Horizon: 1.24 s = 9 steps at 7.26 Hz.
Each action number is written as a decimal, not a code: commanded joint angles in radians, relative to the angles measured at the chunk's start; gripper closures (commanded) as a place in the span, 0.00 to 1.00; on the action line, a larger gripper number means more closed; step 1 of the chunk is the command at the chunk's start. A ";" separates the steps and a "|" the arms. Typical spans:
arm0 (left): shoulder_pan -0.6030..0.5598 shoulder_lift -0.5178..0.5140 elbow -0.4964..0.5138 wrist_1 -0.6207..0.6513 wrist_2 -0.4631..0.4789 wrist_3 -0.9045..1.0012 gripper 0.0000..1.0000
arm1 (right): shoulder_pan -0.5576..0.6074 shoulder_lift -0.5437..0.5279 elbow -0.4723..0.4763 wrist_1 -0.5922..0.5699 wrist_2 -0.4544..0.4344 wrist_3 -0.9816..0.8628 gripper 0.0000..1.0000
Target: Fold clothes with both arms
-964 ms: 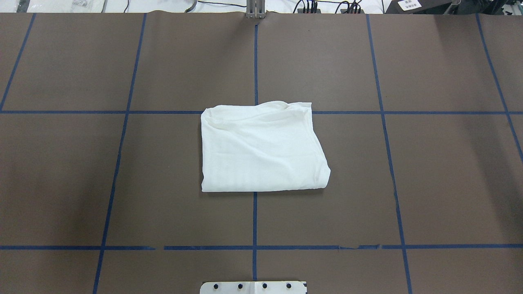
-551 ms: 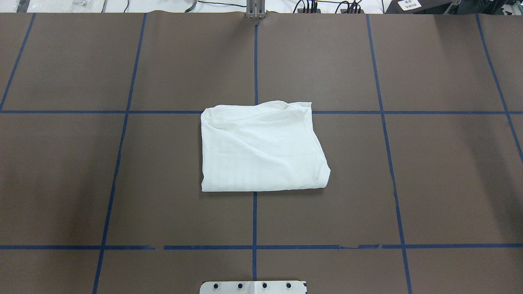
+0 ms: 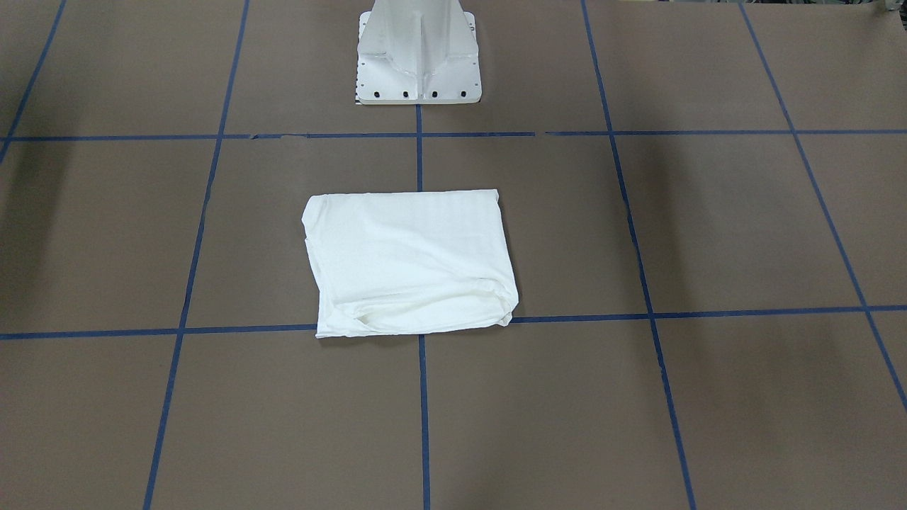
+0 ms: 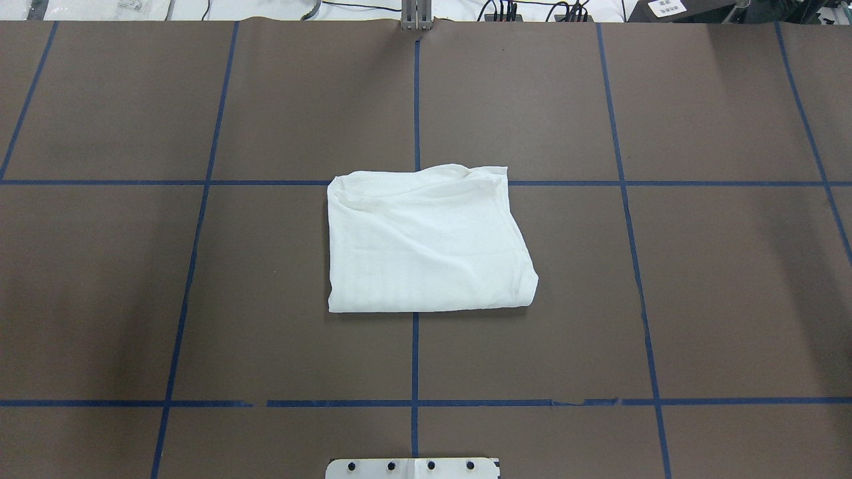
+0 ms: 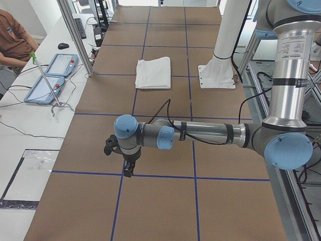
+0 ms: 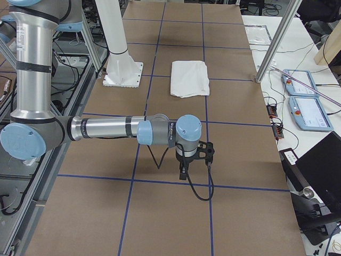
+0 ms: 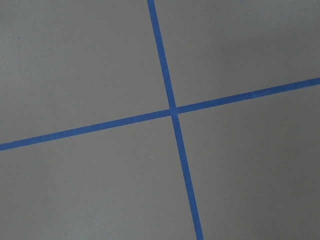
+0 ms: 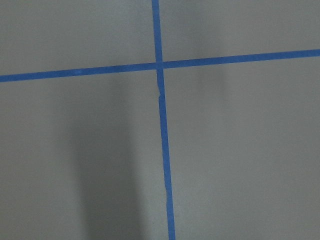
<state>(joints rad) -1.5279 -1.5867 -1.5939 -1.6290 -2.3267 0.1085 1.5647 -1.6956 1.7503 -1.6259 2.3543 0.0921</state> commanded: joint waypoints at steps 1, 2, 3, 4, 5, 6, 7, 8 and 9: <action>-0.002 0.001 -0.001 0.000 0.000 -0.003 0.00 | 0.000 0.004 0.000 0.001 -0.001 0.001 0.00; -0.002 0.001 -0.001 0.000 -0.002 -0.003 0.00 | 0.000 0.005 0.000 0.001 -0.003 0.001 0.00; -0.002 0.001 0.000 0.000 -0.002 -0.003 0.00 | 0.000 0.005 -0.002 0.001 -0.003 0.000 0.00; -0.002 0.001 0.000 0.000 -0.002 -0.003 0.00 | 0.000 0.005 0.001 0.001 0.002 0.003 0.00; -0.002 0.001 0.002 0.000 -0.002 -0.003 0.00 | 0.000 0.005 0.000 0.000 0.000 0.002 0.00; -0.002 0.001 0.002 0.000 -0.002 -0.004 0.00 | 0.000 0.005 0.000 0.001 0.000 0.001 0.00; -0.002 0.001 0.002 0.000 -0.002 -0.039 0.00 | 0.000 0.005 0.001 0.001 0.002 0.003 0.00; -0.002 0.001 0.000 -0.009 -0.002 -0.091 0.00 | 0.000 0.007 0.001 0.001 0.002 0.003 0.00; -0.002 0.001 0.000 -0.011 -0.003 -0.093 0.00 | 0.000 0.008 0.001 0.001 0.000 0.003 0.00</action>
<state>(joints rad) -1.5294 -1.5861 -1.5931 -1.6356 -2.3289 0.0381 1.5647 -1.6890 1.7515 -1.6245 2.3557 0.0949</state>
